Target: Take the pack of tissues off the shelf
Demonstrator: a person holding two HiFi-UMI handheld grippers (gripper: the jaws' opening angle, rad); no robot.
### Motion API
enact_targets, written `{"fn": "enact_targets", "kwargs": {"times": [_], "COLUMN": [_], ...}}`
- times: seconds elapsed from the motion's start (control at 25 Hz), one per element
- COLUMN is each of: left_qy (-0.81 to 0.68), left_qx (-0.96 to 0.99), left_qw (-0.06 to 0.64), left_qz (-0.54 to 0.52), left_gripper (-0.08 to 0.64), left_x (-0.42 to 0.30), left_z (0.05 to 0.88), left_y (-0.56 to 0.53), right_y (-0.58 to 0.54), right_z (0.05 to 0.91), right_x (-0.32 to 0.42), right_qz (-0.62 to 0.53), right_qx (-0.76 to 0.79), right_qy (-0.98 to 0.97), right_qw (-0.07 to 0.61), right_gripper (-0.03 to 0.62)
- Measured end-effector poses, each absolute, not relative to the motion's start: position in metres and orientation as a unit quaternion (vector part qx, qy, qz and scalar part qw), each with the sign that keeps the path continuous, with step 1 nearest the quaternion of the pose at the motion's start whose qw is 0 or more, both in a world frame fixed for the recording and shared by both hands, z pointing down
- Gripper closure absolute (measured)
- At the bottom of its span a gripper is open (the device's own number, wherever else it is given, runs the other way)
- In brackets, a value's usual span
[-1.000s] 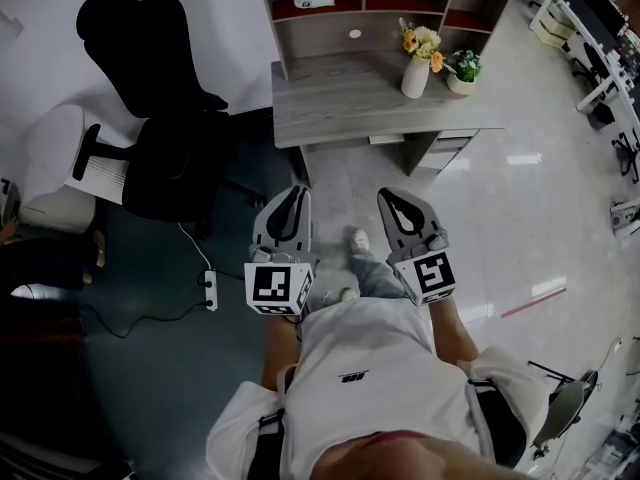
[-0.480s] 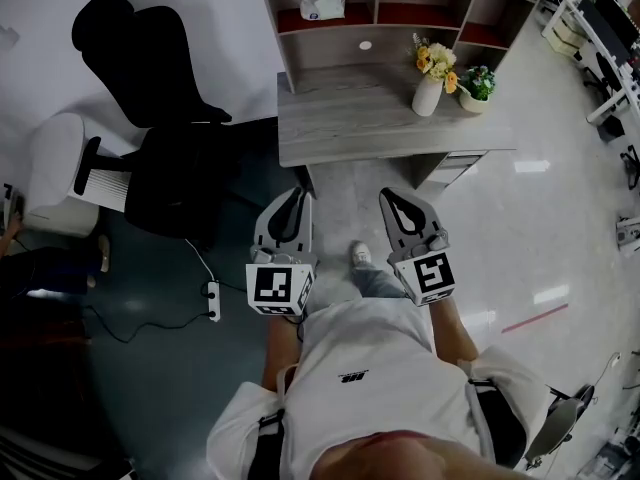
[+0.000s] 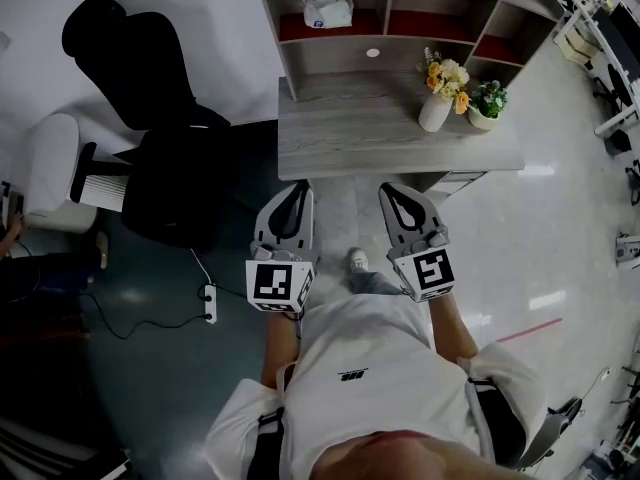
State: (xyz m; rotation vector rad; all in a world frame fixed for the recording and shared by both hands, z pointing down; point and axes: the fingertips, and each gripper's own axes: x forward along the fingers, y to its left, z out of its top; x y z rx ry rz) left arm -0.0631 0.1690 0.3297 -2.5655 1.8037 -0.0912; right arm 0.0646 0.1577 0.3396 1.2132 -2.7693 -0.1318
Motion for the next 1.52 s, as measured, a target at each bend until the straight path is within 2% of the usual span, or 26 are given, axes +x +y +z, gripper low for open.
{"fn": "enact_targets", "kwargs": {"times": [0.8,1.52], "left_qy": [0.597,0.592], "left_qx": [-0.802,-0.805], "left_qw": [0.001,0.006], "left_qz": [-0.039,-0.038], "left_gripper": [0.526,0.526], "left_x": [-0.049,-0.077], "left_z": [0.327,0.331], "left_y": [0.069,-0.013], "right_y": [0.053,-0.023], "right_z": [0.335,0.34], "right_x": [0.072,0.041], "right_qz": [-0.038,-0.045], "right_qx": [0.361,0.365], "right_qy": [-0.931,-0.929], "right_qw": [0.04,0.045], "right_gripper": [0.566,0.566]}}
